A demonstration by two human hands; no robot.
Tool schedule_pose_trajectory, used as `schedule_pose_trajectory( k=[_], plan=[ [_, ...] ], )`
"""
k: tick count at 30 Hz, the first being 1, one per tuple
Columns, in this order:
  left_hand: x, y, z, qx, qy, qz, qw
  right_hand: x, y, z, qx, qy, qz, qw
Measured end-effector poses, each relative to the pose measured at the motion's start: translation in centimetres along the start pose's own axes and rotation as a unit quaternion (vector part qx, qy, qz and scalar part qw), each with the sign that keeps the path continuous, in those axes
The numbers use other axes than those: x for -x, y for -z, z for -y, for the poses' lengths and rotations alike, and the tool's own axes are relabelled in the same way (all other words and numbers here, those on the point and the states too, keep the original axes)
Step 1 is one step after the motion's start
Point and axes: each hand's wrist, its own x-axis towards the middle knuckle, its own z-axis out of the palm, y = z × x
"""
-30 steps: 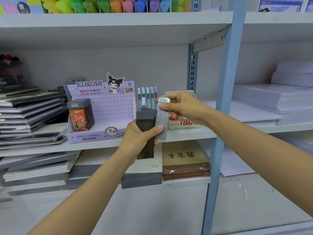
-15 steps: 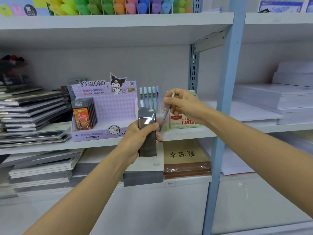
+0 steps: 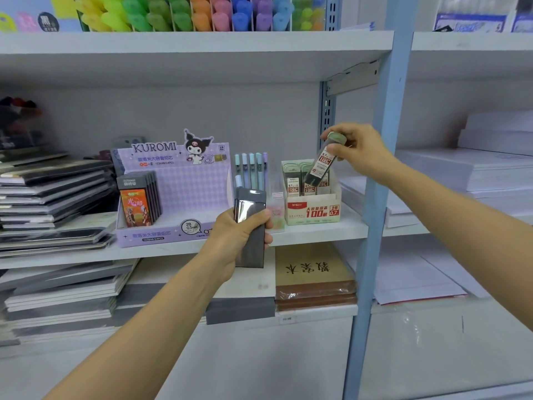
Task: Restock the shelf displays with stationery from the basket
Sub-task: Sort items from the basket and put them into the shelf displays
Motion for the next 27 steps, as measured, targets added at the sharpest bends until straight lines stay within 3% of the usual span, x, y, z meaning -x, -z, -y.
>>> schedule_pose_trajectory(
  k=[6, 12, 16, 20, 23, 25, 27],
  plan=[
    [-0.1, -0.1, 0.1, 0.044, 0.057, 0.014, 0.997, 0.1, -1.7, -1.3, 0.007, -0.003, 0.044, 0.999],
    [0.0, -0.1, 0.1, 0.024, 0.019, 0.061, 0.998, -0.7, -3.0, -1.9, 0.074, -0.024, 0.117, 0.990],
    [0.1, -0.1, 0.3, 0.010, -0.002, 0.064, 0.998, -0.8, -4.1, -2.1, 0.077, -0.064, 0.070, 0.993],
    [0.1, 0.2, 0.4, -0.006, -0.003, 0.054, 0.999, -0.2, -5.1, -1.7, 0.129, -0.050, 0.014, 0.990],
    [0.1, 0.4, 0.4, -0.006, -0.008, 0.051, 0.999, 1.1, -5.6, 0.9, 0.044, -0.016, -0.045, 0.998],
    [0.1, 0.5, 0.4, -0.010, -0.015, 0.049, 0.999, 2.4, -6.5, 3.3, -0.086, -0.038, 0.052, 0.994],
    [0.2, 0.7, 0.5, -0.008, -0.020, 0.043, 0.999, 3.6, -7.8, 5.3, -0.166, -0.077, 0.175, 0.967]
  ],
)
